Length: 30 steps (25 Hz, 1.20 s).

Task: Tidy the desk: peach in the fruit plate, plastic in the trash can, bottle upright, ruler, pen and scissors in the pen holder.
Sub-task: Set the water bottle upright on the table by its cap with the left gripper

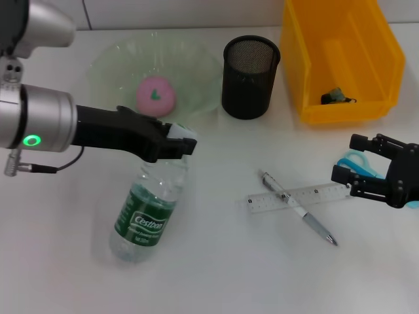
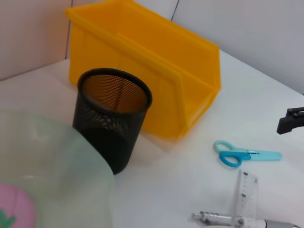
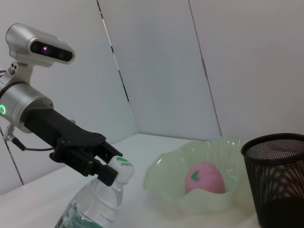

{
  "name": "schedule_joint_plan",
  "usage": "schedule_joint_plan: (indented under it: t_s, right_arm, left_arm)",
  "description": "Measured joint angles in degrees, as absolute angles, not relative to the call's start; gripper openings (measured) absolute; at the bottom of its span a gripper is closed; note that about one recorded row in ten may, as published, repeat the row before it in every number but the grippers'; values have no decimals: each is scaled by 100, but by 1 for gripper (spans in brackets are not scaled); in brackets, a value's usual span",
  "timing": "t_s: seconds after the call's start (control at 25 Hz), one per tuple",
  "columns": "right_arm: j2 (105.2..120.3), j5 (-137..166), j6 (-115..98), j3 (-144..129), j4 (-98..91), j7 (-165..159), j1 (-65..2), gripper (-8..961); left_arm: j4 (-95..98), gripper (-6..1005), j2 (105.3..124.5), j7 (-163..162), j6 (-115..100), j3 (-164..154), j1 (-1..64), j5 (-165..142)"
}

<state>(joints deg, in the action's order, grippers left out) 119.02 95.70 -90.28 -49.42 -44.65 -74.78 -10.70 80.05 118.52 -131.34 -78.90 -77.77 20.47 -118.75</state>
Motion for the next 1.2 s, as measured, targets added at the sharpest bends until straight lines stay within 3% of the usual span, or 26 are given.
schedule_joint_plan:
  t_s: [1.2]
  right_arm:
    - [11905,9571,-9070,-4933,-4484,-7585,-1117,843]
  left_arm:
    - [8078,442,11847,-11886,-8508,-6211,1616,-11299]
